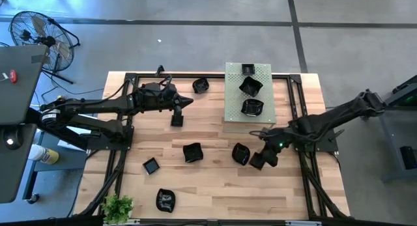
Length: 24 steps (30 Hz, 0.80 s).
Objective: Pick & Place Mini shaped plates
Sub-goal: Stack the black square plate on the black square plate on the shelf
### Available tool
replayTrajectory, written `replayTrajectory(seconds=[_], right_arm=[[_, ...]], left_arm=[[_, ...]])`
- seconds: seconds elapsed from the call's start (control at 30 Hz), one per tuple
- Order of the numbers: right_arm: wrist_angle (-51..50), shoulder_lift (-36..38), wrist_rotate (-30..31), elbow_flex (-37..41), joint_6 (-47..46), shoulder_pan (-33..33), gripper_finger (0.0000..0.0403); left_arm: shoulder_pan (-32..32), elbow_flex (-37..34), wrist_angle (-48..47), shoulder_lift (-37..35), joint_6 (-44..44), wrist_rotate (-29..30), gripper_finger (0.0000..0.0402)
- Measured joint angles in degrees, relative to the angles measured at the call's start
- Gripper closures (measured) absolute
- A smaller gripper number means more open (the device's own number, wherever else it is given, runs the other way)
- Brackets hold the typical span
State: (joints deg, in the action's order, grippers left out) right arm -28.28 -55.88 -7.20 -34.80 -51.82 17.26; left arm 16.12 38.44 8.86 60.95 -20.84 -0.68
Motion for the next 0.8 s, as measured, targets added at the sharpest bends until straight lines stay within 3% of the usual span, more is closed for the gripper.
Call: replayTrajectory(seconds=[0.1,0.23,0.37,0.6,0.8], right_arm=[[-0.25,0.13,1.20,-6.24,-0.64,-0.64,0.0398],[-1.00,0.13,7.89,-15.25,3.62,-2.89,0.0399],[-5.07,0.13,12.40,-23.75,6.30,-9.61,0.0400],[-12.44,-0.71,13.08,-33.56,7.31,-31.33,0.0400],[-12.19,-5.12,1.92,-33.81,10.48,-55.09,0.0399]], left_arm=[[0.00,0.00,0.02,0.00,0.00,0.01,0.0401],[0.00,0.00,0.20,0.00,0.00,0.17,0.0401],[0.00,0.00,0.68,0.00,0.02,0.17,0.0401],[0.00,0.00,0.74,0.00,1.07,0.40,0.0401],[0.00,0.00,0.58,0.00,1.09,1.26,0.0401]])
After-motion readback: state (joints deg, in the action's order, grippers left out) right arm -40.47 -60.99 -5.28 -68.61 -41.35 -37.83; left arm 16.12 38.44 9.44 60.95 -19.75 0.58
